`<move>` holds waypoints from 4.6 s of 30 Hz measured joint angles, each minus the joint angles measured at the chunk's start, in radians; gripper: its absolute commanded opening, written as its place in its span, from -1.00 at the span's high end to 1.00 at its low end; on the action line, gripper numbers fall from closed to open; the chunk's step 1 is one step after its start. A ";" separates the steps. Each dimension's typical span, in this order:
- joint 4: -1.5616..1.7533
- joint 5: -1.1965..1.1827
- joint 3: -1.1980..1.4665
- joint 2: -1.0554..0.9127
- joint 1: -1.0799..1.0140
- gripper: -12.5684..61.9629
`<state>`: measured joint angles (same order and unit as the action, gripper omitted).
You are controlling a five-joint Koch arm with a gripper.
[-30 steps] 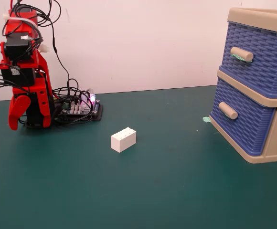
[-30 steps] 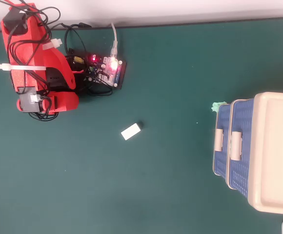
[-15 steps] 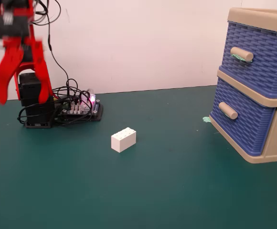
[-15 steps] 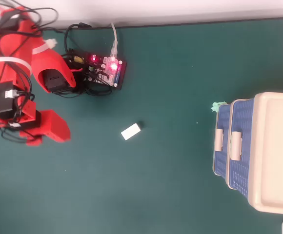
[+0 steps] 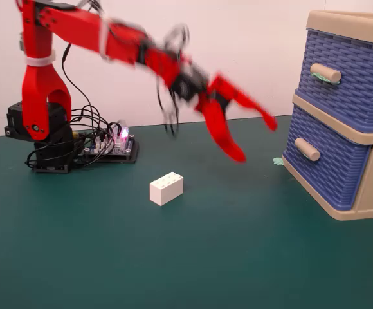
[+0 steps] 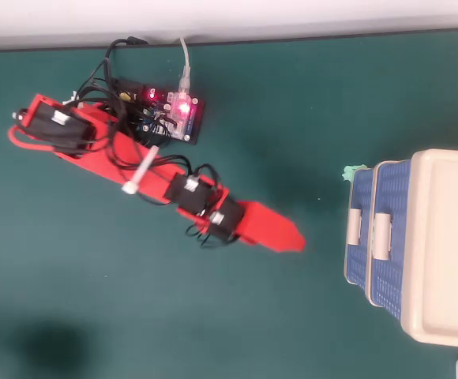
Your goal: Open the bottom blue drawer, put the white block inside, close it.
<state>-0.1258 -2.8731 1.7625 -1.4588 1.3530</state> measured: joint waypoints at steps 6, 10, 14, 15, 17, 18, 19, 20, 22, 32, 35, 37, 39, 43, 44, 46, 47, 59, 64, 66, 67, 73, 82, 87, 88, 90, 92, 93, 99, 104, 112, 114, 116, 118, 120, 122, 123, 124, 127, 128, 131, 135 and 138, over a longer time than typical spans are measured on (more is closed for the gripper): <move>0.839 -0.035 0.150 0.290 0.014 -0.25; 1.190 -0.166 0.014 0.580 0.015 -0.24; 1.259 -0.209 -0.195 0.710 0.020 -0.23; 1.258 -0.210 -0.221 0.726 0.026 -0.22; 1.258 -0.212 -0.270 0.742 0.048 -0.21; 1.258 -0.212 -0.275 0.744 0.057 -0.21; 1.241 -0.212 -0.282 0.746 0.066 -0.20; 1.224 -0.209 -0.284 0.747 0.067 -0.20; 1.167 -0.213 -0.265 0.756 0.075 -0.20; 1.011 -0.212 -0.221 0.672 0.101 -0.19; 1.003 -0.212 -0.245 0.672 0.103 -0.14; 1.003 -0.212 -0.253 0.672 0.115 -0.10; 1.003 -0.212 -0.281 0.672 0.133 -0.09; 0.923 -0.212 -0.353 0.672 0.138 -0.06; 0.902 -0.212 -0.373 0.672 0.146 0.01; 0.870 -0.210 -0.396 0.672 0.155 0.24; 0.833 -0.206 -0.399 0.672 0.160 0.34; 0.572 -0.209 -0.414 0.604 0.166 0.88; 0.575 -0.201 -0.089 0.388 0.167 0.88; 0.575 -0.199 0.086 0.244 0.166 0.88; 0.575 -0.199 0.143 0.195 0.166 0.88; 0.558 -0.198 0.393 -0.041 0.164 0.63; 0.537 -0.204 0.495 -0.298 0.104 -0.25; 0.199 -0.176 0.532 -0.601 0.060 -0.24; 0.100 -0.143 0.505 -0.635 0.055 -0.24; -0.235 0.037 0.324 -0.655 0.037 -0.24; -0.620 0.270 0.060 -0.609 -0.018 -0.25; -0.747 0.360 -0.031 -0.572 -0.046 -0.25; -1.164 0.844 -0.334 -0.281 -0.149 -0.24; -1.200 1.138 -0.376 -0.181 -0.149 -0.24; -1.249 1.256 -0.376 -0.008 -0.141 -0.24; -1.244 1.246 -0.376 0.032 -0.115 -0.24; -1.223 1.239 -0.376 0.066 -0.104 -0.24; -1.180 1.233 -0.376 0.115 -0.100 -0.25; -1.126 1.229 -0.376 0.156 -0.098 -0.25; -1.100 1.227 -0.376 0.202 -0.097 -0.25; -1.097 1.227 -0.376 0.221 -0.098 -0.24; -1.094 1.227 -0.376 0.232 -0.097 -0.24; -1.095 1.226 -0.374 0.233 -0.098 -0.24; -1.083 1.227 -0.354 0.233 -0.092 -0.24; -1.091 1.227 -0.341 0.233 -0.089 -0.21; -1.089 1.216 -0.308 0.232 -0.089 -0.05; -1.089 1.206 -0.310 0.222 -0.092 0.46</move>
<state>-1.2149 -1.6674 1.4527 -1.2364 1.2609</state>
